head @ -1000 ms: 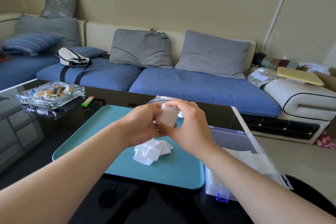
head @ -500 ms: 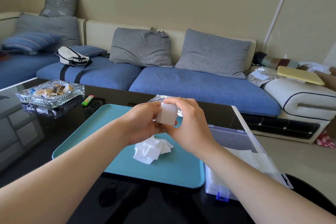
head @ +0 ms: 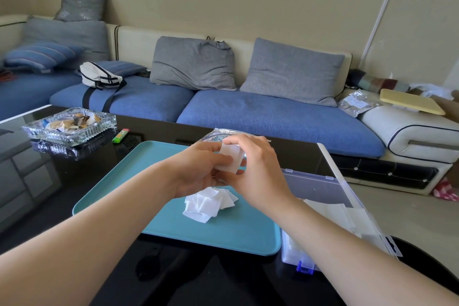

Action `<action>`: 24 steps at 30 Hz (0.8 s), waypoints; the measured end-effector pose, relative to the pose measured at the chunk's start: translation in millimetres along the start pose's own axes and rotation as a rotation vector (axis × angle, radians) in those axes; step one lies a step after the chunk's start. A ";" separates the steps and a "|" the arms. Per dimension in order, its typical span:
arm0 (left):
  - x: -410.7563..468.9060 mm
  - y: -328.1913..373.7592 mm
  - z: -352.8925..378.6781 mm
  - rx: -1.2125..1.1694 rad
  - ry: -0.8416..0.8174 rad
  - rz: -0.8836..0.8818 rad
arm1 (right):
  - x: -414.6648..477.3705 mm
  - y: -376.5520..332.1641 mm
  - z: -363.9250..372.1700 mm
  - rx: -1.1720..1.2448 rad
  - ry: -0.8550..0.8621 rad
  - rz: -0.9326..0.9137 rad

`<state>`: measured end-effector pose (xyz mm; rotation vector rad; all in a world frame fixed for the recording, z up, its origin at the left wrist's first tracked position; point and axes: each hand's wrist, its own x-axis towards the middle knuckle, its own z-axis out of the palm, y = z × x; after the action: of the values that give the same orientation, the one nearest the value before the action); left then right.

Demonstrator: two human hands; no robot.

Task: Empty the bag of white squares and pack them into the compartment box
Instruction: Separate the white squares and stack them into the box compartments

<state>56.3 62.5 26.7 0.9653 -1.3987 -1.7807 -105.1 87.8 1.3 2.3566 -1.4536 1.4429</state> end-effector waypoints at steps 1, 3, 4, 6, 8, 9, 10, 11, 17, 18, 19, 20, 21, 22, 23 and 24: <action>0.8 0.3 0.4 -0.011 0.013 -0.007 | -0.2 -2.2 -0.4 -0.004 -0.010 0.017; 3.6 0.1 -0.8 -0.034 0.072 -0.019 | 0.6 -7.7 -1.4 0.025 -0.048 0.114; 5.1 -0.3 -1.8 -0.025 0.109 -0.021 | 1.2 -9.4 -1.6 0.055 -0.066 0.191; 9.3 -3.0 -5.5 0.041 0.204 -0.020 | 2.4 -6.6 0.0 0.064 -0.062 0.348; 13.7 -6.2 -11.8 0.145 0.318 -0.023 | 2.0 -0.5 4.6 0.008 -0.109 0.504; 14.8 -6.9 -15.2 0.207 0.369 -0.023 | -0.1 3.2 8.7 -0.029 -0.180 0.565; 15.5 -7.6 -18.8 0.268 0.411 -0.021 | -2.6 5.7 13.1 -0.068 -0.264 0.608; 15.8 -7.8 -22.5 0.326 0.444 -0.020 | -5.8 6.8 17.7 -0.096 -0.346 0.636; 11.3 -7.4 -36.3 0.489 0.576 -0.011 | -11.9 -2.7 43.5 -0.136 -0.569 0.583; 10.9 -7.5 -37.5 0.500 0.582 -0.013 | -11.0 -4.7 48.5 -0.156 -0.577 0.574; 10.3 -8.2 -39.4 0.511 0.584 -0.016 | -10.6 -5.4 55.1 -0.169 -0.581 0.577; 10.6 -8.7 -40.5 0.523 0.581 -0.017 | -10.1 -5.8 59.6 -0.180 -0.577 0.585; 11.6 -9.1 -41.2 0.538 0.577 -0.018 | -10.1 -6.1 61.8 -0.184 -0.567 0.597; 12.4 -9.9 -42.7 0.555 0.573 -0.021 | -10.0 -5.8 65.1 -0.179 -0.555 0.606; 13.4 -10.5 -43.7 0.572 0.572 -0.022 | -9.5 -6.5 66.2 -0.169 -0.540 0.611; 13.9 -10.9 -44.5 0.585 0.573 -0.023 | -9.2 -6.9 66.0 -0.152 -0.521 0.613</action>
<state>87.0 31.3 7.2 1.6377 -1.5298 -0.9719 -56.0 68.7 -40.1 2.4064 -2.4741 0.7223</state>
